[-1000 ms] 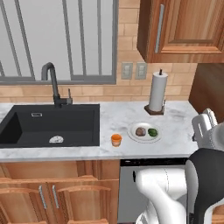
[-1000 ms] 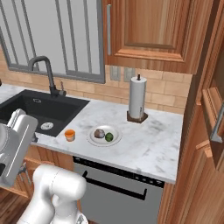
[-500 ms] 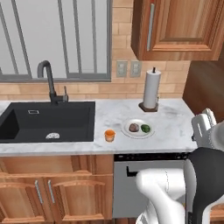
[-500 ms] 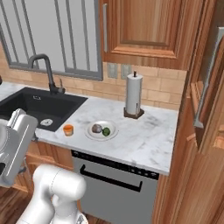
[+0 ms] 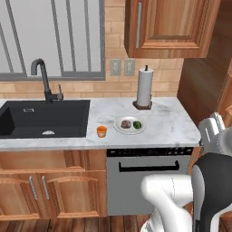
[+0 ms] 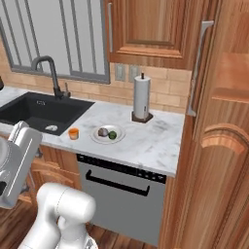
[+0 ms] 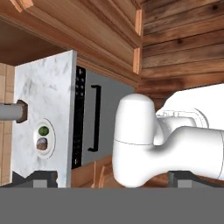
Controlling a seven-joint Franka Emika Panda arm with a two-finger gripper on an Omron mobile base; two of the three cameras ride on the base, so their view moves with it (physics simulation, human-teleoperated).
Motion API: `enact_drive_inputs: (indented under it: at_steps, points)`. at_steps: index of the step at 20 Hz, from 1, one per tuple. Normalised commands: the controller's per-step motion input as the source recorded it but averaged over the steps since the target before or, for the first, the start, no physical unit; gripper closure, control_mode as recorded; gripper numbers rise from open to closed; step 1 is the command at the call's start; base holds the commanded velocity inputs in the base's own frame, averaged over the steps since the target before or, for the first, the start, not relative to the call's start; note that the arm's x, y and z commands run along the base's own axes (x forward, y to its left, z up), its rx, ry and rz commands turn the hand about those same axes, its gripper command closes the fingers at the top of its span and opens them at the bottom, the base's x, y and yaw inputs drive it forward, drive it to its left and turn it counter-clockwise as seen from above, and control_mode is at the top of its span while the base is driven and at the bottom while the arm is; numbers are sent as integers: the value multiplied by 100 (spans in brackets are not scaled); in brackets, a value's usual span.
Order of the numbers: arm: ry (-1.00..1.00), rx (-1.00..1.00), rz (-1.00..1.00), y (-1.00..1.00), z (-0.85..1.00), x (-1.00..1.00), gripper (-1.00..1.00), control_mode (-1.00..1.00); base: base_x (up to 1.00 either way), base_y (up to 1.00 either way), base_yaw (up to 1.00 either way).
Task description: Pick the avocado and bread from the counter and place them on the plate. Then pick the jam from the cabinet and place it next to the plate. Lastly close the cabinet door.
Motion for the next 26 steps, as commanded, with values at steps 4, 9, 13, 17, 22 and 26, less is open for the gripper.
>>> enact_drive_inputs:
  at_steps: [4,9,13,17,22,26]
  points:
    - [0,0,0,0,0,0,-100,100,-41,-30,0]
    - [0,0,0,0,0,0,-100,100,-41,-36,0]
    - [0,0,0,0,0,0,-100,100,-39,-40,0]
    - [0,0,0,0,0,0,-100,100,-33,-44,0]
    - [0,0,0,0,0,0,-100,100,-33,-51,0]
    - [0,0,0,0,0,0,-100,100,-31,-51,0]
